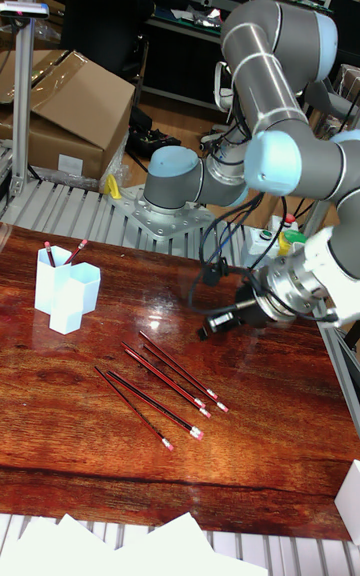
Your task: Put the pen into the pen holder
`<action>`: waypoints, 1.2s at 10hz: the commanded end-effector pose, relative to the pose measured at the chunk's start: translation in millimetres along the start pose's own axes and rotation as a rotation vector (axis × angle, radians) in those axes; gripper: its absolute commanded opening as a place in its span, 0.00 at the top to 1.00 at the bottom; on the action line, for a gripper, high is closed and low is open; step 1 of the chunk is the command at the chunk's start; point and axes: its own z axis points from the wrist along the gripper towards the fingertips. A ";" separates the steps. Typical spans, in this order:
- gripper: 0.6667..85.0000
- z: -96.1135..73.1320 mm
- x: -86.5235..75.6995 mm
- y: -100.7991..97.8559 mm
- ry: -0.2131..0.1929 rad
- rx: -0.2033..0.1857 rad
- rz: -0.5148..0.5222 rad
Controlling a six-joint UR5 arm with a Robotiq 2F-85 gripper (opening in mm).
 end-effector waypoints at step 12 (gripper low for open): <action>0.78 -13.3 21.0 -9.8 0.115 0.002 -0.082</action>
